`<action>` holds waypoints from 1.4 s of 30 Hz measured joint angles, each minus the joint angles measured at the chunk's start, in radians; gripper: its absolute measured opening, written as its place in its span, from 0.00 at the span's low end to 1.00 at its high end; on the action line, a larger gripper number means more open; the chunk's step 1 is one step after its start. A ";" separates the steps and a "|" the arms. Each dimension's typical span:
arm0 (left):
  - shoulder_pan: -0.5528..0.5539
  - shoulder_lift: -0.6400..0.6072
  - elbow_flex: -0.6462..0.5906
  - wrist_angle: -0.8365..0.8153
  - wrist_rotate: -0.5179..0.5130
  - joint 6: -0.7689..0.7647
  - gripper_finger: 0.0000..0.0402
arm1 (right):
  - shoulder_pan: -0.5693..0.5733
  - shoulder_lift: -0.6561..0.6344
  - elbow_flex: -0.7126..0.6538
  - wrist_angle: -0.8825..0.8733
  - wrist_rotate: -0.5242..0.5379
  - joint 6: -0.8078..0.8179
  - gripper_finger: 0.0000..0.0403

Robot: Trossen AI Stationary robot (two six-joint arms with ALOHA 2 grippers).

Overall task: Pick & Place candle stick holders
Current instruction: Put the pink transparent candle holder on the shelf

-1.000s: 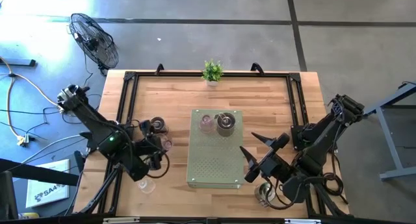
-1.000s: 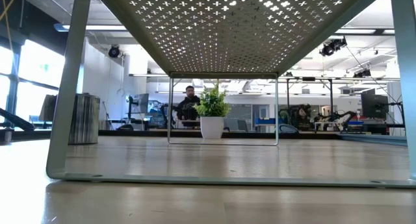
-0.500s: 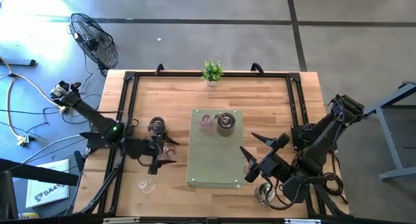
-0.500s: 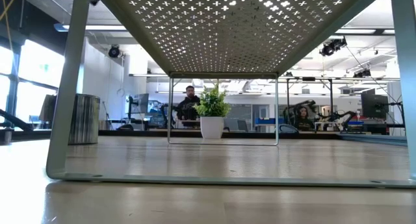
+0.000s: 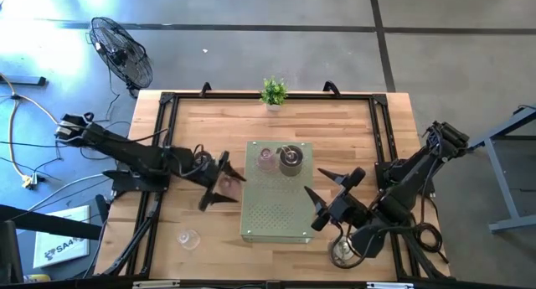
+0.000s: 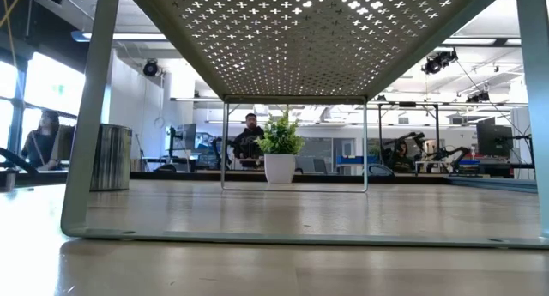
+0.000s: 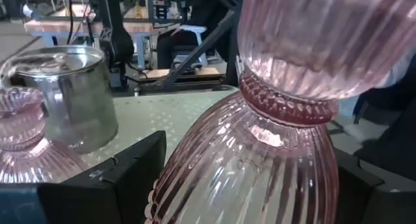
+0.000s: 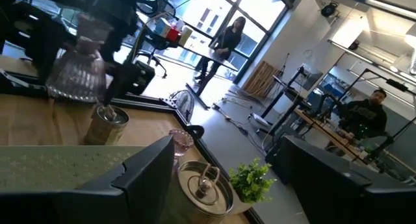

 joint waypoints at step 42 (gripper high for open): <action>0.063 0.505 0.124 0.310 0.053 -0.042 0.82 | -0.016 0.000 0.000 -0.018 -0.038 0.000 0.69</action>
